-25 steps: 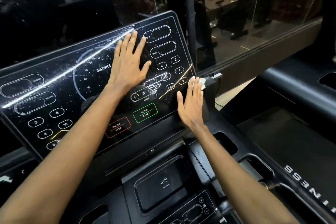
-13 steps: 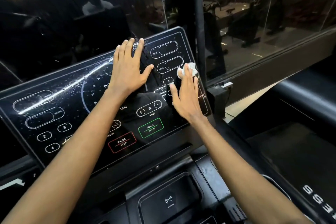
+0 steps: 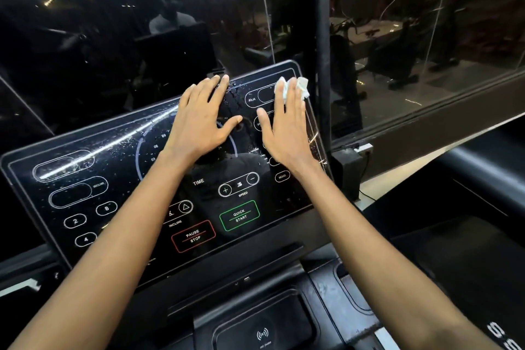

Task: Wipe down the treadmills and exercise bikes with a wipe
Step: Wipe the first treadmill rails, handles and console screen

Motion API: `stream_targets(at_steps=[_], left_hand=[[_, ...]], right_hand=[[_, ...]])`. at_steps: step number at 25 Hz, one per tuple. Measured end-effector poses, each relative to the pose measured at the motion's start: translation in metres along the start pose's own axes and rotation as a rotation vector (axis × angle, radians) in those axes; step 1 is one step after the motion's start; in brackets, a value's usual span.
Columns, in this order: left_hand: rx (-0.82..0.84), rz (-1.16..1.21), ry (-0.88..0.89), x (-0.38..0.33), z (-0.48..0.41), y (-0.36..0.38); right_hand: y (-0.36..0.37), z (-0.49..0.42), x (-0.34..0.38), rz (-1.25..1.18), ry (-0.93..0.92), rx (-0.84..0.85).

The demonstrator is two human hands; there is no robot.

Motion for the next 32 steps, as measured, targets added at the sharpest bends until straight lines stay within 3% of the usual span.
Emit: stream_targets(at_steps=[4, 10, 14, 19, 26, 30, 32], left_hand=[[-0.012, 0.034, 0.006, 0.002, -0.001, 0.0], [-0.033, 0.042, -0.004, 0.002, 0.0, 0.004], [-0.031, 0.039, -0.006, 0.001, 0.0, 0.003], [-0.011, 0.055, -0.012, 0.003, 0.003, 0.003], [-0.037, 0.058, 0.014, 0.019, 0.003, 0.001], [-0.05, 0.096, 0.031, 0.024, 0.005, 0.002], [-0.061, 0.106, 0.031, 0.025, 0.005, 0.002]], right_hand=[[-0.008, -0.036, 0.008, 0.049, -0.055, 0.001], [-0.009, 0.021, -0.007, 0.027, 0.008, -0.009], [-0.01, -0.011, 0.011, -0.042, 0.006, -0.01], [-0.014, 0.014, -0.006, -0.289, -0.036, -0.247], [-0.002, -0.01, 0.021, -0.204, -0.116, -0.264], [-0.003, -0.001, 0.006, -0.143, 0.044, -0.356], [0.006, -0.004, 0.014, -0.097, 0.124, -0.268]])
Point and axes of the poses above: each hand's wrist, its own z-axis away from the middle knuckle, its own y-axis out of the palm, x = y × z, the point moved 2 cm from there along -z, towards the middle knuckle, and after that the axes turned 11 degrees about -z, right-handed, at the moved point
